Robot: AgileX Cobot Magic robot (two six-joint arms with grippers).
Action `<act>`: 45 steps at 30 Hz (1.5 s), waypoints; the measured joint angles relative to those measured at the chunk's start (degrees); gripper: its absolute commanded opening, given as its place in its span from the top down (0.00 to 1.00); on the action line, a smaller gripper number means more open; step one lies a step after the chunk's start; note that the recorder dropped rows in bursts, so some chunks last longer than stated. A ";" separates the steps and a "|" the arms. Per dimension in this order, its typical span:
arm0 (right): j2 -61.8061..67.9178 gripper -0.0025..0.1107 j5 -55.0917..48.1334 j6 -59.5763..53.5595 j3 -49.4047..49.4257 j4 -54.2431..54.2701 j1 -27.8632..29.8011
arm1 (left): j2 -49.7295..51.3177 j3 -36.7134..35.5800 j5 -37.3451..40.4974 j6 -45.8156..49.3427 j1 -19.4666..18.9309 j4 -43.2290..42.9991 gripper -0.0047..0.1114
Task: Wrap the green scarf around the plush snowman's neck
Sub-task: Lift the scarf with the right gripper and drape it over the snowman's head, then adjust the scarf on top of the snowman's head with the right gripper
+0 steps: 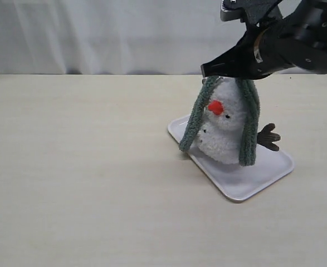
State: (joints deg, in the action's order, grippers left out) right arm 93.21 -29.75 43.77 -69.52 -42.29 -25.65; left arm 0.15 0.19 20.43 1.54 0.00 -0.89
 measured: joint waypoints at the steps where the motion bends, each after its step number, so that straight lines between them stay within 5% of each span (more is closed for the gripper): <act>1: -0.43 0.94 3.16 0.00 0.00 1.43 0.00 | 0.00 0.00 0.00 0.00 0.00 0.00 0.96; 23: 6.31 0.94 -5.88 0.32 0.00 1.29 5.43 | 0.00 0.00 0.00 0.00 0.00 0.00 0.96; 30: 6.42 0.61 -5.91 0.32 -0.20 1.29 5.43 | 0.00 0.00 0.00 0.00 0.00 0.00 0.96; 45: -3.64 0.61 -10.60 -7.73 -0.25 11.24 5.43 | 0.00 0.00 0.00 0.00 0.00 0.00 0.96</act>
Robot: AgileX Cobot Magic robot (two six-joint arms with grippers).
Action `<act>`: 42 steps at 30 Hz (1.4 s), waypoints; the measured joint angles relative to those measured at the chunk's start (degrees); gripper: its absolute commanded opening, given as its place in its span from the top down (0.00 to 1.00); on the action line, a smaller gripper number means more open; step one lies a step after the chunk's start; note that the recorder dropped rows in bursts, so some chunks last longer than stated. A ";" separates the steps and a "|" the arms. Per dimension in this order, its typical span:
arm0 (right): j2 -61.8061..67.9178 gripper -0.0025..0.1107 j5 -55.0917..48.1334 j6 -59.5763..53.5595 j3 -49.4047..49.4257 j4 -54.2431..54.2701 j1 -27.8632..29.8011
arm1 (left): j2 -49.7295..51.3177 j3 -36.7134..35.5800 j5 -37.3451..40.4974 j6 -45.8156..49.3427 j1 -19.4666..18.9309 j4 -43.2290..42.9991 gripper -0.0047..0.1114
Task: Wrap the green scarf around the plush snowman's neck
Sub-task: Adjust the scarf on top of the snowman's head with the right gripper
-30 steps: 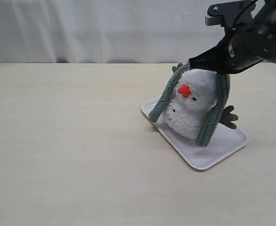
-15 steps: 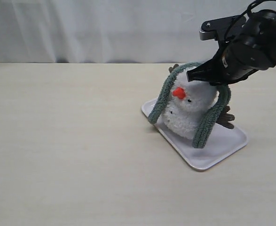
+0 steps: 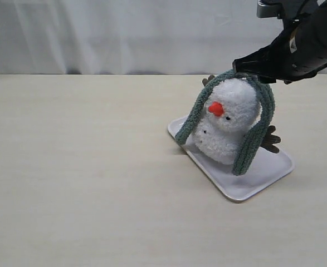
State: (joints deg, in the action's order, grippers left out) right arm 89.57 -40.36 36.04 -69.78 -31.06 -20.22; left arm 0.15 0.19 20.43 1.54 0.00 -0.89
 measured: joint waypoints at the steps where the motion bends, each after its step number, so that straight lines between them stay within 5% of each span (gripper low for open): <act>1: -0.16 0.62 -0.80 -0.11 0.00 0.00 0.00 | 0.00 0.00 0.00 0.00 0.00 0.00 0.96; 8: -0.15 0.94 -4.47 -10.25 0.00 8.94 0.00 | 0.00 0.00 0.00 0.00 0.00 0.00 0.96; 23: -0.15 0.94 1.50 -14.21 8.33 12.67 5.67 | 0.00 0.00 0.00 0.00 0.00 0.00 0.96; 31: -0.03 0.94 13.63 -14.17 12.00 16.52 5.91 | 0.00 0.00 0.00 0.00 0.00 0.00 0.96; 42: 5.91 0.94 14.48 -14.07 12.32 16.52 5.91 | 0.00 0.00 0.00 0.00 0.00 0.00 0.96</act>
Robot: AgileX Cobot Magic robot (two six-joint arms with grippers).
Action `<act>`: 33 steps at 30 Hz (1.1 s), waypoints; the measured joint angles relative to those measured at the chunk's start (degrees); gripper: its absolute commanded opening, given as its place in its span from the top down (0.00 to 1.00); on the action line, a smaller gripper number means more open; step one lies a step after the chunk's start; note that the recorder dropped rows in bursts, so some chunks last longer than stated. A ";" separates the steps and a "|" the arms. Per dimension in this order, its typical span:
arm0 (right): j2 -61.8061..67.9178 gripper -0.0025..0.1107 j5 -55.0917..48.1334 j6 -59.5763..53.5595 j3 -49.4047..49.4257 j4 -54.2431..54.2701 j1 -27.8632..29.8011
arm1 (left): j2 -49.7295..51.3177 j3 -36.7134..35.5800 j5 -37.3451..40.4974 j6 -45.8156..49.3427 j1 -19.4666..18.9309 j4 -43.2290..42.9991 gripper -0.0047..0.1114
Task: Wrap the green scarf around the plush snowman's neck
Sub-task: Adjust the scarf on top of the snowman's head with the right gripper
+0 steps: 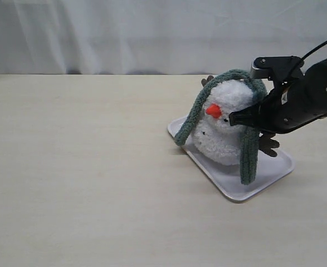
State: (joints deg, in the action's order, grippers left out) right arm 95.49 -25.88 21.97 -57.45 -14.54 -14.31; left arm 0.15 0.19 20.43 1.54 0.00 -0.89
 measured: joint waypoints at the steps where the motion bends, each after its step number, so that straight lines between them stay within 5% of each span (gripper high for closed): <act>1: 0.00 0.94 0.00 0.00 0.00 -0.50 0.00 | 0.00 0.00 0.00 0.00 0.00 0.00 0.96; 11: -6.91 0.94 -5.59 3.52 -1.97 -8.99 0.00 | 0.00 0.00 0.00 0.00 0.00 0.00 0.96; 22: -7.41 0.94 -1.45 -12.06 -8.79 12.94 0.00 | 0.00 0.00 0.00 0.00 0.00 0.00 0.96; 33: 1.13 0.94 6.78 -11.81 -10.48 6.40 0.00 | 0.00 0.00 0.00 0.00 0.00 0.00 0.96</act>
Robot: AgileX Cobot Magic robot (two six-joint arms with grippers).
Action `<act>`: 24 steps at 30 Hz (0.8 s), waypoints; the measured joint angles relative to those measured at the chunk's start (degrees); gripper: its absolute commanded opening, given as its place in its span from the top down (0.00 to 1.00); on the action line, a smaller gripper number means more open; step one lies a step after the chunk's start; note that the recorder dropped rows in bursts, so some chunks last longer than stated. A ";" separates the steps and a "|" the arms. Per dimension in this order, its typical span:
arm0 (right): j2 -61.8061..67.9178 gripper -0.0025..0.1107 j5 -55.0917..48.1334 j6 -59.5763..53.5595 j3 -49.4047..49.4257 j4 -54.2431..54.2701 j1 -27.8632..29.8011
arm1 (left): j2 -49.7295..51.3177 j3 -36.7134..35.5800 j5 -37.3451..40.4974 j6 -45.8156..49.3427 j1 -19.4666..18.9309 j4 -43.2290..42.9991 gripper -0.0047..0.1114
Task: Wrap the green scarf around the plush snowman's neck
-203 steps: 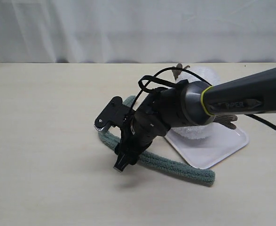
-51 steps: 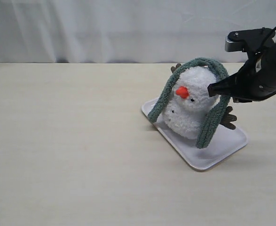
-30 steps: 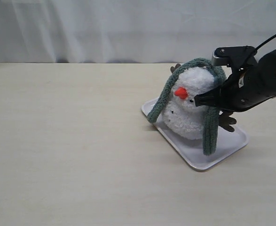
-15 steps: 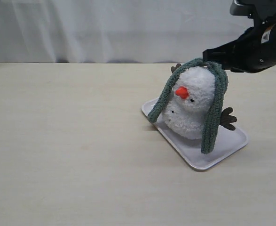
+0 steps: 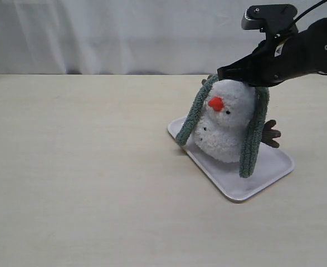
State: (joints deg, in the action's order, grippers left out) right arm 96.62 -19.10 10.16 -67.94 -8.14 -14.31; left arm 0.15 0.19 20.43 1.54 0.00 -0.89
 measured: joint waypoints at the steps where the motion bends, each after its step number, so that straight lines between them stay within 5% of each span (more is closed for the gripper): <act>1: 0.04 0.94 0.77 0.27 0.00 -0.51 0.00 | 0.00 0.00 0.00 0.00 0.00 0.00 0.96; 24: 4.78 0.94 -1.32 2.56 -0.10 -2.48 3.79 | 0.00 0.00 0.00 0.00 0.00 0.00 0.96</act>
State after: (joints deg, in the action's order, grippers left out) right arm 101.40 -20.42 12.72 -68.03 -10.62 -10.52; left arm 0.15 0.19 20.43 1.54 0.00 -0.89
